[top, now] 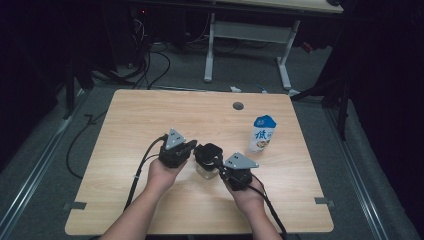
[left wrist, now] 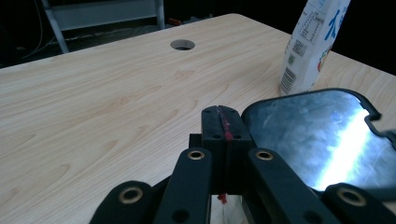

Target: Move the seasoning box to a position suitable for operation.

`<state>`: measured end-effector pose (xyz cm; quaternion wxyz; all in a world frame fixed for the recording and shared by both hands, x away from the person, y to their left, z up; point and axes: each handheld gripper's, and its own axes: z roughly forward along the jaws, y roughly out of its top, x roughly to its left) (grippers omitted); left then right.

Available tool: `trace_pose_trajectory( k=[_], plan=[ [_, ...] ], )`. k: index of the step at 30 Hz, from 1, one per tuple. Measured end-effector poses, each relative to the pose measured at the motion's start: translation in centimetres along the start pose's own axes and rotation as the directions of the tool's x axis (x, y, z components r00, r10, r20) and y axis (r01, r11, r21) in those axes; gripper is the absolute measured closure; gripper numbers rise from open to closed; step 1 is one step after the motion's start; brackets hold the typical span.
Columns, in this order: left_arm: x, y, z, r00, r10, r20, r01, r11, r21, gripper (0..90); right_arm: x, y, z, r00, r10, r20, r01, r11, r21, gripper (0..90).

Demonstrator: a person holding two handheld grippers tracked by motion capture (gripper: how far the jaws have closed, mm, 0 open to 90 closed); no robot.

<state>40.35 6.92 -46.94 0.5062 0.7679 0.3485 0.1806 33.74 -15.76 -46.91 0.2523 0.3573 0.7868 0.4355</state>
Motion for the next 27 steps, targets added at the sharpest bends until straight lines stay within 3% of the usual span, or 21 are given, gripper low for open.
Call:
trace_pose_trajectory(
  k=[4, 10, 17, 27],
  plan=[
    [-0.3, -1.6, -1.3, 1.0, 0.0, 0.003, 0.0, 0.9999, 0.012, 90.0, 0.2, 0.0, 0.0, 1.0, 0.002, -0.002, -0.002, 1.0, -0.007, 89.7],
    [-1.9, -3.3, -2.3, 0.9992, -0.003, 0.039, 0.003, 0.9999, 0.016, 90.0, 0.3, 0.4, -0.2, 1.0, 0.001, 0.003, -0.001, 1.0, -0.02, 89.7],
    [-3.6, -3.2, -2.1, 0.9971, -0.006, 0.076, 0.007, 1.0, -0.005, 90.0, 0.4, 0.7, -0.5, 1.0, 0.003, 0.004, -0.003, 1.0, -0.028, 89.7],
    [-4.9, -2.7, -1.4, 0.9958, -0.001, 0.091, 0.002, 0.9999, -0.017, 90.0, 0.4, 1.1, -0.7, 1.0, 0.003, 0.003, -0.003, 0.999, -0.038, 89.7]
  ],
)
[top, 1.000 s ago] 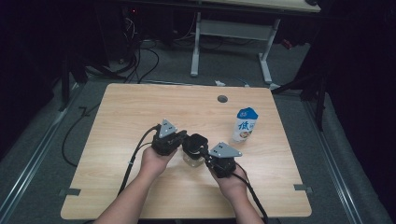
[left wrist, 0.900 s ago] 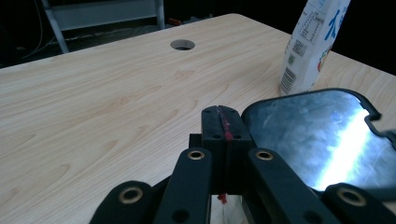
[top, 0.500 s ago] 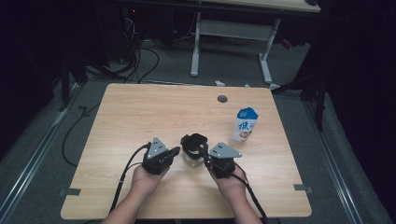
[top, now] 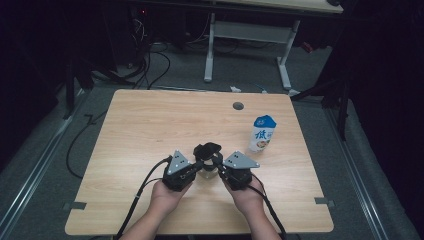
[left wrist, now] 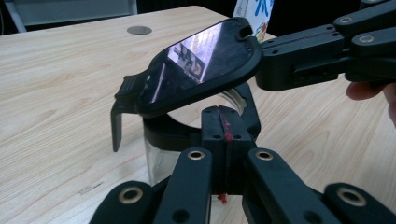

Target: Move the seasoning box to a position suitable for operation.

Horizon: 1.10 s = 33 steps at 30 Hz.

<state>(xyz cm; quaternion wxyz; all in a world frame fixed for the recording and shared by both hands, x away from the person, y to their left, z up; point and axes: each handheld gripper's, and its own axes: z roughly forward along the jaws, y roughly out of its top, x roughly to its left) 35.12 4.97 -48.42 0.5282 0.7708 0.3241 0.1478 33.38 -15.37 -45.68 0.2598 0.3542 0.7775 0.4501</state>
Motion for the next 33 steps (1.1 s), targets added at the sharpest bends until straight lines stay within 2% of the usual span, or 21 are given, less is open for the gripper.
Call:
trace_pose_trajectory(
  k=[14, 22, 33],
  plan=[
    [-0.2, 0.3, 0.5, 1.0, -0.001, -0.01, 0.001, 0.9999, -0.016, 90.0, -0.1, -0.1, 0.0, 1.0, 0.0, -0.003, 0.0, 1.0, 0.005, 89.7],
    [-0.3, 0.5, 0.6, 0.9999, 0.0, -0.011, 0.0, 0.9998, -0.021, 90.0, -0.7, -1.1, 0.1, 0.9997, 0.021, 0.012, -0.022, 1.0, 0.022, 89.7],
    [-0.4, 1.0, 0.5, 0.9999, 0.004, -0.013, -0.005, 0.9993, -0.036, 90.0, -0.8, -1.6, 0.9, 0.9993, 0.036, 0.013, -0.036, 0.999, 0.026, 89.6]
  ],
)
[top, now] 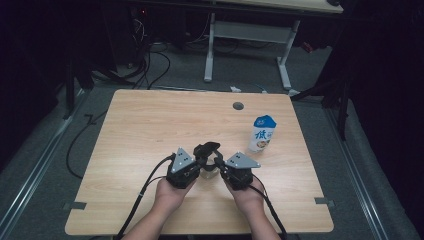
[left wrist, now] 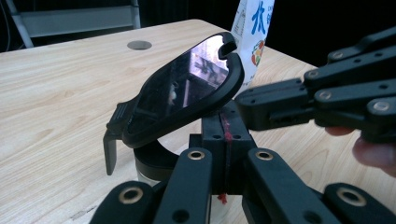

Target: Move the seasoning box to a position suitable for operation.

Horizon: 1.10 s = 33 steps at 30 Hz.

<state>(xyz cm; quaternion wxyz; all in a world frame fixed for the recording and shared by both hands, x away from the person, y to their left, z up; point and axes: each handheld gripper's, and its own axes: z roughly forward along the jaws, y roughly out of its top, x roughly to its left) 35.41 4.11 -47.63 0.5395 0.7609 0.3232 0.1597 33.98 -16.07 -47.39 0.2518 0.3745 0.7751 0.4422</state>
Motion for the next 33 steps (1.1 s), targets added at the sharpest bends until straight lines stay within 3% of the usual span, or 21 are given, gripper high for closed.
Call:
trace_pose_trajectory(
  k=[18, 33],
  plan=[
    [1.5, 0.8, -0.2, 0.9984, -0.025, -0.051, 0.024, 0.9995, -0.023, 90.0, -0.1, -0.5, 0.1, 1.0, -0.007, -0.003, 0.007, 1.0, -0.021, 90.0],
    [3.2, 1.4, -0.3, 0.9931, -0.051, -0.106, 0.048, 0.9984, -0.031, 90.0, -0.3, -0.6, 0.1, 0.9998, 0.002, -0.02, -0.003, 1.0, -0.031, 90.0]
  ],
)
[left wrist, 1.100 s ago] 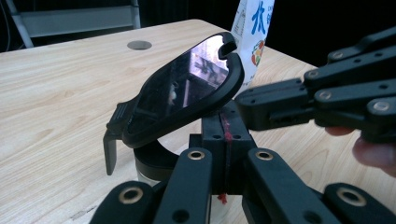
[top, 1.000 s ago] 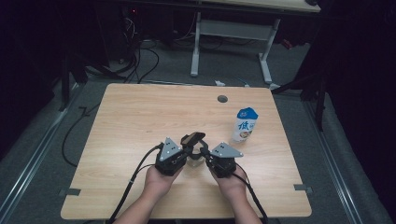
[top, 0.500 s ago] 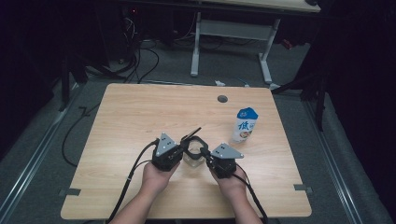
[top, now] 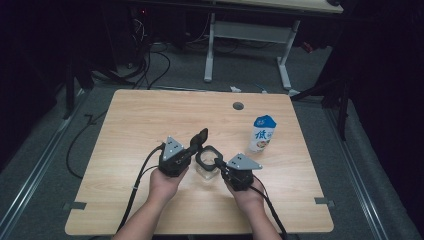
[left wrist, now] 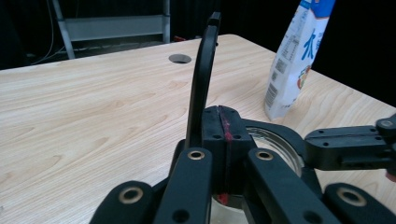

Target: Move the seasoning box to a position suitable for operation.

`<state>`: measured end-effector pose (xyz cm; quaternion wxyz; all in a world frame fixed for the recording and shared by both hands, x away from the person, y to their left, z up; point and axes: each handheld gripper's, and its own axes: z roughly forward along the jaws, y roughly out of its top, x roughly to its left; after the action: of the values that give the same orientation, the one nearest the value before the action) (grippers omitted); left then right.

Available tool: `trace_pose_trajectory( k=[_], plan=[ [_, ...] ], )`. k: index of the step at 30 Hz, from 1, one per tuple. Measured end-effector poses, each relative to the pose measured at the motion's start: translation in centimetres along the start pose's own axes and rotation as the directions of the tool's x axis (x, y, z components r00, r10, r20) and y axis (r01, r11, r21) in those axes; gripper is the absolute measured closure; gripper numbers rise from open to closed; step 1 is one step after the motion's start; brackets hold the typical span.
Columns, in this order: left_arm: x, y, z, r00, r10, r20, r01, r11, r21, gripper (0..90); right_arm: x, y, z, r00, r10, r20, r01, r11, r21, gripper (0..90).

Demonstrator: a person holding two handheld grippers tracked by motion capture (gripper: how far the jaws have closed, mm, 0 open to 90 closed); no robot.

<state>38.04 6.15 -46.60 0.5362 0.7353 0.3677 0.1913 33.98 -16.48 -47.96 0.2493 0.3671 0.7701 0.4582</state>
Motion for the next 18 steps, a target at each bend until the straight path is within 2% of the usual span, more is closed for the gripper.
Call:
trace_pose_trajectory(
  k=[18],
  plan=[
    [0.44, 0.04, 0.21, 0.9996, -0.015, -0.024, 0.015, 0.9998, 0.01, 90.0, -0.06, -0.08, -0.01, 1.0, -0.006, -0.003, 0.006, 1.0, -0.004, 90.0]
  ],
)
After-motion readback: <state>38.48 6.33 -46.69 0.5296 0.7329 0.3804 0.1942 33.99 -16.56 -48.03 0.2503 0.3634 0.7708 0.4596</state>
